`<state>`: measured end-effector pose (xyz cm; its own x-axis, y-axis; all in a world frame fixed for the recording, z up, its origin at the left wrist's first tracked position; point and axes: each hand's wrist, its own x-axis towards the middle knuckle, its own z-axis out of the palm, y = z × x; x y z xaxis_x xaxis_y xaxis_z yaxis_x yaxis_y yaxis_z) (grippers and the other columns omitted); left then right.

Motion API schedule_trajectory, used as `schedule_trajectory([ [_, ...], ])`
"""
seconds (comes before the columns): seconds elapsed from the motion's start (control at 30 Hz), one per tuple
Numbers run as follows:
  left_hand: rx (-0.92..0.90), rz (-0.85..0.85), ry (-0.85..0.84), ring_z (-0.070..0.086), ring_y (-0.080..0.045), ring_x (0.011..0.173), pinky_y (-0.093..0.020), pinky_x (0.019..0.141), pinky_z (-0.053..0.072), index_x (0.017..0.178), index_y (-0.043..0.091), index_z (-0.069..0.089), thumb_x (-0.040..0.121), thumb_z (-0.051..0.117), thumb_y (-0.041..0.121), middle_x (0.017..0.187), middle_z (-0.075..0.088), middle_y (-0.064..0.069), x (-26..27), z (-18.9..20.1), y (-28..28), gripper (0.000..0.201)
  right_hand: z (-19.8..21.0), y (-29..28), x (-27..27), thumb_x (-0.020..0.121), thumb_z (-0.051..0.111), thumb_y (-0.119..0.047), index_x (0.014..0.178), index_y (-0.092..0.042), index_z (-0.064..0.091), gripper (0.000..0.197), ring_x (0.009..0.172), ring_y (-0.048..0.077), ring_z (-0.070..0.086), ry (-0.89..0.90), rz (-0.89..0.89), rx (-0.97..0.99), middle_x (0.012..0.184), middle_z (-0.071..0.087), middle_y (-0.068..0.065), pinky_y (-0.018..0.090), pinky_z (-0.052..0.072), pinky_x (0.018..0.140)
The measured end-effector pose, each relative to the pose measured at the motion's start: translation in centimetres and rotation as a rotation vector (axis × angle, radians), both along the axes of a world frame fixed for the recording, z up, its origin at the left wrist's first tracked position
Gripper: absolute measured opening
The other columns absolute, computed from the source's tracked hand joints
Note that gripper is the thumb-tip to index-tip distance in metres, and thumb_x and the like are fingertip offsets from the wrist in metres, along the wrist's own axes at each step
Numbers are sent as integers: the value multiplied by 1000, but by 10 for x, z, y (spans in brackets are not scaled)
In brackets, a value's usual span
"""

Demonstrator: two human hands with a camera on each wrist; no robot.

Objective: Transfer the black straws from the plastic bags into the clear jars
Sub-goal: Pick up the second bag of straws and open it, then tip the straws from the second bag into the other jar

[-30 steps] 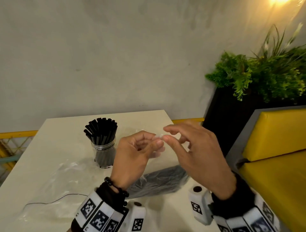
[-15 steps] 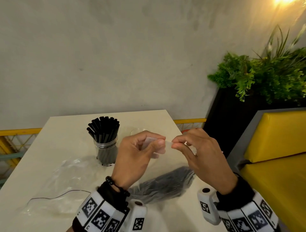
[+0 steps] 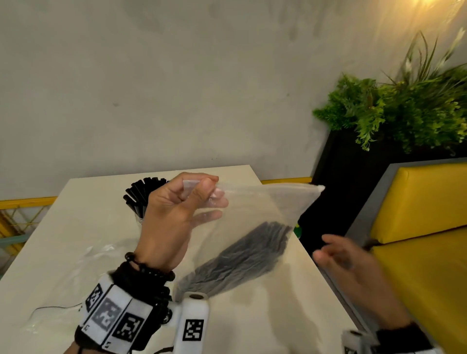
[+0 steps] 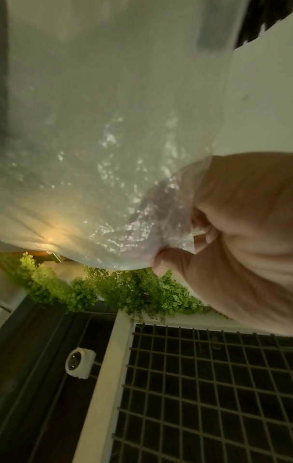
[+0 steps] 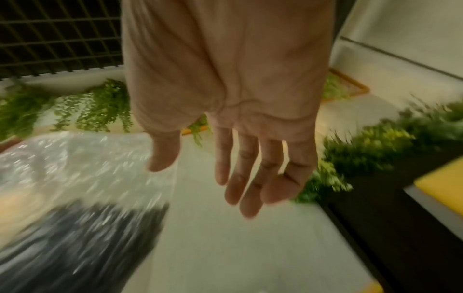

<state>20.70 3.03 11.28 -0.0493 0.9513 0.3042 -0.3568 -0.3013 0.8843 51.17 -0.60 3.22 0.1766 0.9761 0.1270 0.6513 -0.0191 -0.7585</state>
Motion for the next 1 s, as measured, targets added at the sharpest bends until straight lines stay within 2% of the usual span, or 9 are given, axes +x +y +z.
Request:
schedule_trajectory([
  [0.17,-2,-116,-124,71,-11,62,-21,54,56,82,20,71,79,64,28,67,71,2,4,28,6,12,-40,1,-39,25,87,-72,141,-24,43,133,112,19,63,569,134,-297,131,58,-1,27,55,78],
  [0.33,-46,-190,-340,67,-7,58,-17,49,52,79,20,73,81,62,27,70,69,6,2,42,13,13,-38,14,-78,25,99,-49,133,-26,52,120,119,35,60,1323,162,-263,130,66,4,60,45,98],
  [0.43,-70,-219,-416,67,-3,58,-16,51,55,78,21,73,87,59,30,72,69,8,-7,42,16,18,-44,20,-99,20,101,-42,132,-23,55,123,113,39,60,1515,73,-317,131,59,10,54,53,85],
  [0.5,-94,-240,-440,67,-3,56,-16,51,56,78,21,73,88,59,30,72,68,7,-12,40,16,20,-50,21,-113,14,102,-38,120,-12,61,117,94,33,60,1616,83,-435,112,61,17,41,54,68],
  [0.6,-123,-269,-450,67,-4,57,-17,52,58,83,20,71,89,59,29,73,67,5,-18,38,15,16,-52,21,-123,16,101,-40,108,-9,70,102,88,29,61,1462,265,-475,96,74,15,37,47,63],
  [0.73,-140,-192,-399,65,-6,59,-22,62,58,84,23,71,91,62,35,73,66,7,-39,29,21,17,-39,27,-115,26,98,-55,93,-19,82,77,104,34,71,994,371,-201,98,79,12,51,50,97],
  [0.87,-225,-174,-356,73,-26,86,-44,82,62,105,17,69,90,55,61,101,74,-7,-56,19,18,48,-15,24,-118,13,97,-53,80,-32,82,73,87,27,73,1069,396,-58,82,80,4,48,52,88],
  [0.93,-293,-173,-286,77,-33,91,-56,79,61,95,25,81,72,57,72,97,82,-7,-57,9,6,58,-11,27,-121,9,96,-56,79,-27,81,77,84,21,74,1078,334,-4,80,80,0,46,51,87],
  [1.0,-391,-230,-297,78,-33,80,-53,60,64,95,36,75,35,85,69,83,82,-4,-55,-11,-6,69,-3,28,-126,20,91,-68,85,-33,80,74,84,8,74,950,306,28,84,80,-9,37,51,88],
])
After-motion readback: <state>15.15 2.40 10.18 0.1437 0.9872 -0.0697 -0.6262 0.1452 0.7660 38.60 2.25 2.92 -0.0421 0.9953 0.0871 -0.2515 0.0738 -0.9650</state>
